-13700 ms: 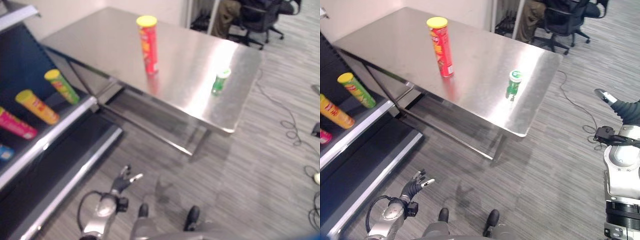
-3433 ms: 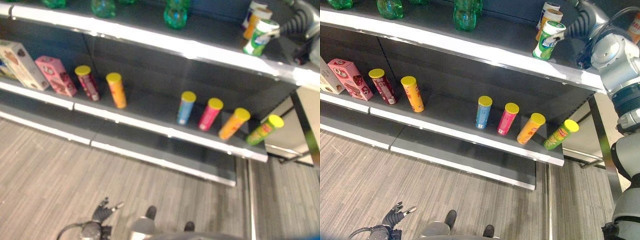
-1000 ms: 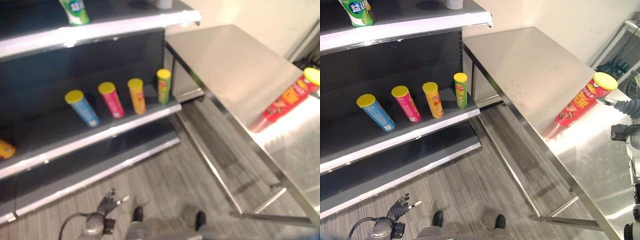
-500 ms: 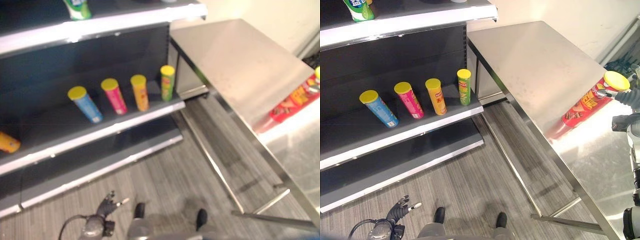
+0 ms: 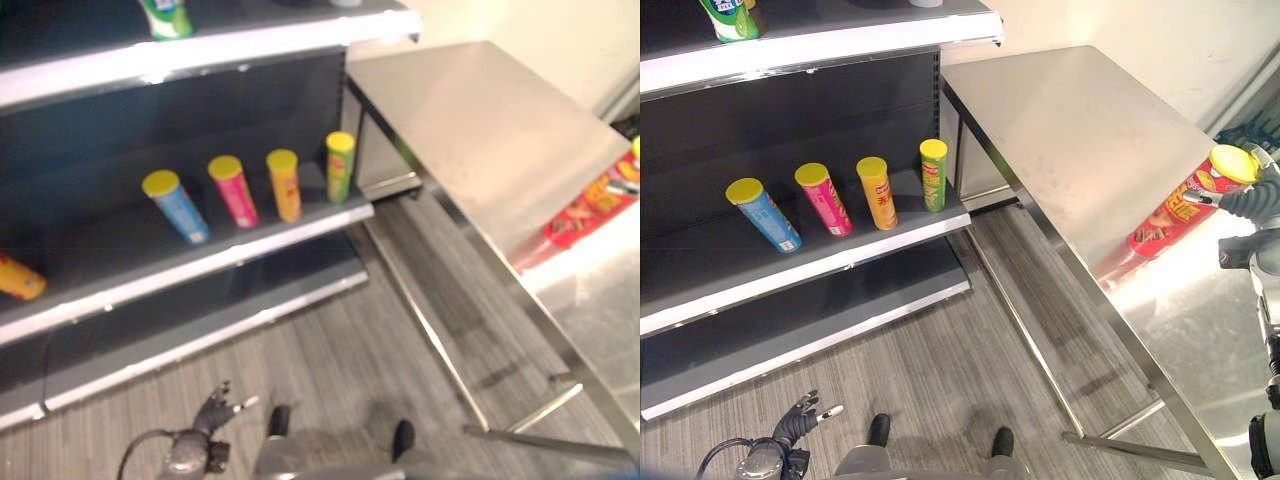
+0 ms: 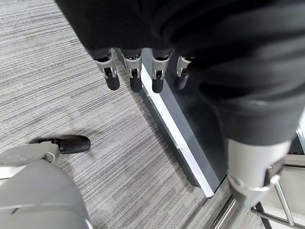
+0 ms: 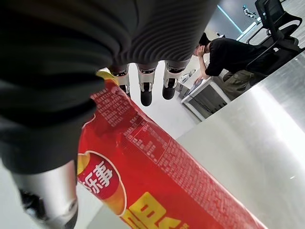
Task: Put the goods on the table back onto the shelves and tidy them up.
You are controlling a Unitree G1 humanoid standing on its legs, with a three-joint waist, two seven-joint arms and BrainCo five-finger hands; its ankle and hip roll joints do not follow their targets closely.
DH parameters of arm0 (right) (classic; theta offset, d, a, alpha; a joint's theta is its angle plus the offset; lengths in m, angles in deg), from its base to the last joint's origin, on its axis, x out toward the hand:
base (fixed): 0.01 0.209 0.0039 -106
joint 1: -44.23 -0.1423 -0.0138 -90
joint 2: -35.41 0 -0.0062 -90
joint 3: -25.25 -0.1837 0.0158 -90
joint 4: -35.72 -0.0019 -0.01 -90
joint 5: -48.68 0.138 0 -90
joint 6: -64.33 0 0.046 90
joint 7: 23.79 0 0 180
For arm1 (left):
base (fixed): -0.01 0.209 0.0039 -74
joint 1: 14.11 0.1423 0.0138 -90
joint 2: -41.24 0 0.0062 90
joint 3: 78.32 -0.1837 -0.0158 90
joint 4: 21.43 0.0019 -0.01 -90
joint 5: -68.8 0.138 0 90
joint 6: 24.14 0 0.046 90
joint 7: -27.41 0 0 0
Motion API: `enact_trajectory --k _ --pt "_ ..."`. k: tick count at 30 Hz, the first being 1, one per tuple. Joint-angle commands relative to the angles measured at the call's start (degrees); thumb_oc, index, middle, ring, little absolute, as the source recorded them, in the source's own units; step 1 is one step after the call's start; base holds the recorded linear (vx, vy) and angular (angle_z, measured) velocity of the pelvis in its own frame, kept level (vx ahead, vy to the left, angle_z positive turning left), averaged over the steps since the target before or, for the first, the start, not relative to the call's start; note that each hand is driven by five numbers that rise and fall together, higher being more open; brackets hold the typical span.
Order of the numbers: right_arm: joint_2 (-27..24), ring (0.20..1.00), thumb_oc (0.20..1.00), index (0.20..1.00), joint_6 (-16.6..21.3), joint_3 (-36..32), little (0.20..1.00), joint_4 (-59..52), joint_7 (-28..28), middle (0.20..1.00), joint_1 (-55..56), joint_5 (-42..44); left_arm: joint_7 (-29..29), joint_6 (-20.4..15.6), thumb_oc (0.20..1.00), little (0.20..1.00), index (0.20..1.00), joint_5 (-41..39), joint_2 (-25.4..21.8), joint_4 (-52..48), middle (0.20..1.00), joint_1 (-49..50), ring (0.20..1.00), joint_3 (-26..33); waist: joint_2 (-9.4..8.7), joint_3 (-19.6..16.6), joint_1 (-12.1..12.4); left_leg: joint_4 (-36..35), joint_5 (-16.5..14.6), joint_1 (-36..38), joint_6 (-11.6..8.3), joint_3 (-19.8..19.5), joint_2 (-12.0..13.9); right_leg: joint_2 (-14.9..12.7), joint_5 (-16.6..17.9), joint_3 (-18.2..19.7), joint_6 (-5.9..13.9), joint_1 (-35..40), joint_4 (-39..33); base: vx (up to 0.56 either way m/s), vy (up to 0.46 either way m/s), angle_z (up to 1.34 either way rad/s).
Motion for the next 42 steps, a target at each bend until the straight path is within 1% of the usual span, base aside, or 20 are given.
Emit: enact_trajectory --k 1,9,14,19,21,23,24,26,28,29,30,31,32,34,36,37,38,40,41,42 --pt "-4.7 0.2 0.2 0.2 1.0 3.9 0.2 0.8 0.7 0.2 -6.9 -1.4 0.7 -2.3 1.0 1.0 1.0 -1.0 -2.8 -1.1 1.0 -1.8 1.0 -1.0 -1.64 0.2 2.0 0.1 -5.5 1.2 1.76 -1.1 -1.7 3.3 -6.3 -1.9 -0.35 0.5 3.3 0.0 0.0 0.0" --pt "-5.0 0.2 0.2 0.2 1.1 2.2 0.2 -0.7 1.8 0.2 -5.9 -2.6 1.1 -2.2 1.0 1.0 1.0 -1.0 -2.4 -0.9 1.0 -1.9 1.0 -0.5 -1.6 0.1 1.9 0.2 -5.7 1.4 1.7 -1.1 -1.7 3.2 -6.5 -2.2 -0.38 0.9 3.4 0.0 0.0 0.0" --pt "-4.0 0.2 0.2 0.2 2.0 -2.5 0.2 -8.5 3.9 0.2 -2.4 -3.8 1.6 -1.8 1.0 1.0 1.0 -0.4 -2.1 -0.4 1.0 -2.5 1.0 0.5 -1.23 -0.5 1.7 0.4 -6.0 2.2 1.51 -1.2 -1.3 3.4 -7.3 -2.3 -0.64 1.7 3.9 0.0 -0.017 0.0" --pt "1.1 0.2 0.2 0.2 7.3 -12.3 0.2 -24.3 8.0 0.2 1.1 -1.6 1.8 -1.8 1.0 1.0 1.0 -0.7 -1.8 -0.4 1.0 -2.7 1.0 2.6 -0.47 -1.6 2.6 1.1 -6.1 2.5 0.63 -2.4 -0.1 4.2 -9.3 -3.4 -1.59 2.8 4.9 -0.02 -0.1 0.03" --pt "1.3 0.2 0.2 0.2 8.0 -12.7 0.2 -26.2 8.7 0.2 0.5 -1.8 2.0 -1.9 1.0 1.0 1.0 -0.8 -1.6 -0.2 1.0 -2.7 1.0 2.8 -0.31 -1.7 3.0 1.2 -5.8 2.5 0.31 -2.9 0.2 4.5 -9.6 -3.7 -1.86 3.1 5.0 -0.03 -0.103 0.19" --pt "2.6 0.2 0.2 0.2 10.0 -13.7 0.2 -30.5 9.5 0.2 -0.7 -0.3 2.1 -2.0 1.0 1.0 1.0 -1.4 -1.3 -0.5 1.0 -2.3 1.0 3.1 0.09 -1.7 4.5 1.3 -4.5 1.5 -0.65 -4.4 0.8 5.4 -10.6 -5.1 -2.83 3.6 4.6 -0.09 -0.16 0.32" --pt "3.3 0.2 0.2 0.2 10.9 -13.9 0.2 -32.9 9.8 0.2 -1.6 0.0 2.2 -2.1 1.0 1.0 1.0 -1.5 -1.2 -0.4 1.0 -2.3 1.0 3.0 0.54 -1.5 5.4 0.8 -2.8 0.2 -1.39 -6.1 0.9 6.1 -11.3 -6.7 -3.36 4.0 4.0 -0.16 -0.184 0.39" --pt "3.6 0.2 0.2 0.2 12.3 -13.7 0.2 -36.9 9.9 0.2 -3.9 0.7 2.4 -2.4 1.0 1.0 1.0 -2.6 -0.6 -1.0 1.0 -2.1 1.0 3.2 1.42 -0.4 7.2 -0.1 0.4 -4.1 -2.56 -9.7 -0.7 6.7 -12.1 -10.6 -4.22 4.2 2.9 -0.27 -0.132 0.93" --pt "3.2 0.2 0.2 0.2 12.3 -13.4 0.2 -37.5 9.9 0.2 -4.3 0.5 2.4 -2.4 1.0 1.0 1.0 -2.7 -0.4 -1.2 1.0 -2.2 1.0 3.2 1.46 -0.2 7.1 0.0 1.0 -5.4 -2.64 -9.5 -1.1 6.3 -11.7 -11.6 -4.09 3.8 2.8 -0.17 0.0 1.07" --pt "3.0 0.2 0.2 0.2 12.1 -13.4 0.2 -38.6 10.0 0.2 -4.6 0.2 2.4 -2.4 1.0 1.0 1.0 -2.9 -0.3 -1.6 1.0 -2.2 1.0 3.4 1.39 0.1 7.3 0.3 0.6 -5.6 -3.01 -8.0 -0.6 5.8 -11.8 -12.4 -4.18 3.6 3.1 -0.15 0.128 0.79" --pt "3.4 0.2 0.2 0.2 12.2 -13.0 0.2 -39.6 10.2 0.2 -4.9 0.1 2.3 -2.5 1.0 1.0 1.0 -3.0 -0.1 -1.8 1.0 -2.2 1.0 3.5 1.48 0.2 7.4 1.5 -0.1 -5.2 -3.18 -6.0 1.2 4.5 -11.1 -13.5 -4.12 2.7 4.0 -0.14 0.117 0.62" --pt "3.4 0.2 0.2 0.2 12.1 -13.0 0.2 -39.6 10.2 0.2 -4.9 0.1 2.3 -2.5 1.0 1.0 1.0 -3.0 0.0 -1.8 1.0 -2.2 1.0 3.6 1.5 0.2 7.4 1.6 -0.1 -5.2 -3.18 -5.9 1.2 4.5 -11.1 -13.4 -4.12 2.7 4.1 -0.2 0.26 0.43" --pt "4.0 0.2 0.2 0.2 11.9 -13.3 0.2 -40.3 9.6 0.2 -4.4 0.8 2.3 -2.7 1.0 1.0 1.0 -2.6 0.1 -2.1 1.0 -2.0 1.0 3.6 1.72 -0.1 7.0 3.0 -0.9 -3.7 -3.69 -4.4 4.5 2.6 -10.4 -14.6 -3.87 1.6 5.3 -0.15 0.247 0.32" --pt "4.5 0.2 0.2 0.2 11.9 -13.3 0.2 -40.5 9.0 0.2 -4.1 1.8 2.5 -2.9 1.0 1.0 1.0 -2.9 0.2 -2.1 1.0 -1.7 1.0 4.0 2.38 -0.9 6.0 4.3 -0.1 -1.5 -4.83 -4.0 8.4 0.9 -9.4 -14.9 -2.97 0.4 6.0 -0.18 0.372 0.22" --pt "5.8 0.2 0.2 0.2 11.3 -12.9 0.2 -40.2 7.8 0.2 -3.9 3.3 2.4 -2.9 1.0 1.0 1.0 -3.1 0.4 -2.5 1.0 -0.4 1.0 4.5 4.11 -2.3 4.5 3.7 0.7 1.6 -6.5 -5.0 10.7 -1.0 -7.7 -14.6 -1.3 -1.2 6.8 -0.13 0.45 0.16" --pt "5.8 0.2 0.2 0.2 11.3 -12.7 0.2 -40.2 7.8 0.2 -4.0 3.3 2.4 -2.9 1.0 1.0 1.0 -3.1 0.5 -2.6 1.0 -0.2 1.0 4.6 4.23 -2.4 4.5 3.4 0.8 1.9 -6.54 -4.9 10.9 -0.9 -7.7 -14.5 -1.29 -1.2 6.8 -0.13 0.509 -0.15" --pt "6.4 0.2 0.2 0.2 10.6 -13.6 0.2 -40.3 7.1 0.2 -2.7 4.2 1.9 -2.6 1.0 1.0 1.0 -3.0 0.5 -3.1 1.0 0.1 1.0 4.4 5.29 -3.1 3.4 1.2 -2.0 2.9 -5.66 -2.9 9.9 -2.4 -5.8 -14.2 -0.12 -1.7 6.8 -0.08 0.255 -0.19" --pt "7.1 0.2 0.2 0.2 10.7 -14.7 0.2 -40.5 7.0 0.2 -1.3 4.8 1.7 -2.5 1.0 1.0 1.0 -2.8 0.3 -3.4 1.0 0.2 1.0 4.2 5.43 -3.6 3.3 0.5 -2.9 2.7 -4.85 -2.0 8.6 -3.9 -4.1 -14.3 0.76 -2.2 6.5 -0.14 0.421 0.04" --pt "8.2 0.2 0.2 0.2 10.2 -15.3 0.2 -40.5 6.8 0.2 0.1 4.9 1.3 -2.3 1.0 1.0 1.0 -1.5 0.1 -3.1 1.0 0.1 1.0 4.0 5.29 -4.2 3.1 -0.7 -5.6 3.1 -2.98 -1.5 5.6 -6.1 -1.3 -13.5 2.14 -3.3 5.5 -0.18 0.539 0.16" --pt "9.2 0.2 0.2 0.2 9.9 -15.2 0.2 -40.6 6.5 0.2 0.9 4.7 1.2 -2.2 1.0 1.0 1.0 -1.2 0.2 -3.2 1.0 0.3 1.0 4.1 4.97 -4.3 3.3 -0.7 -6.9 3.3 -1.74 -1.2 3.8 -7.3 -0.1 -13.1 2.7 -3.7 4.9 -0.16 0.469 0.08"
